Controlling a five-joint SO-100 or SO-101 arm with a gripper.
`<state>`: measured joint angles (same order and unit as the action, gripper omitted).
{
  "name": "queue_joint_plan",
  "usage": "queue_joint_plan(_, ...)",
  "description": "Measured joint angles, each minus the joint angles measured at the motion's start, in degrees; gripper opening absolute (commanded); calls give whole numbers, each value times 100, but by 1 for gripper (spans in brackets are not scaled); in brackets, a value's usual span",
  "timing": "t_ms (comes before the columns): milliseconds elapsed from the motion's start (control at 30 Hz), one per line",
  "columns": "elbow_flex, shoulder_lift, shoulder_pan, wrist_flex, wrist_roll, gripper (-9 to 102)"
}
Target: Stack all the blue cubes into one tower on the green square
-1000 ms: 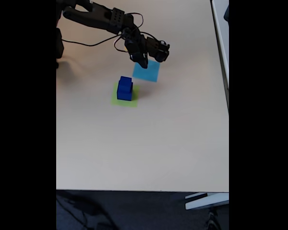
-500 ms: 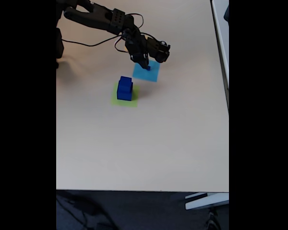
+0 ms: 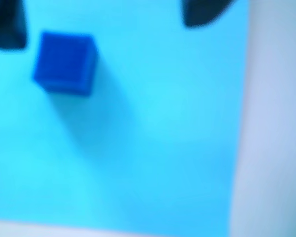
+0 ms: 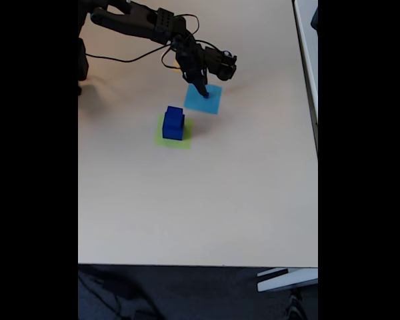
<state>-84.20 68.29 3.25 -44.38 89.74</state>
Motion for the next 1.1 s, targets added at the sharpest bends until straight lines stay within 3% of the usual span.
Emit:
queue_joint_plan(233,-229,598,-404,53,563,25)
queue_joint_plan(600,-589,853,-1134,44,2092,26)
queue_joint_plan(733,-589,853,-1204,44,2294,39)
queue_joint_plan(1100,-642,861,-1714,44,3085,34)
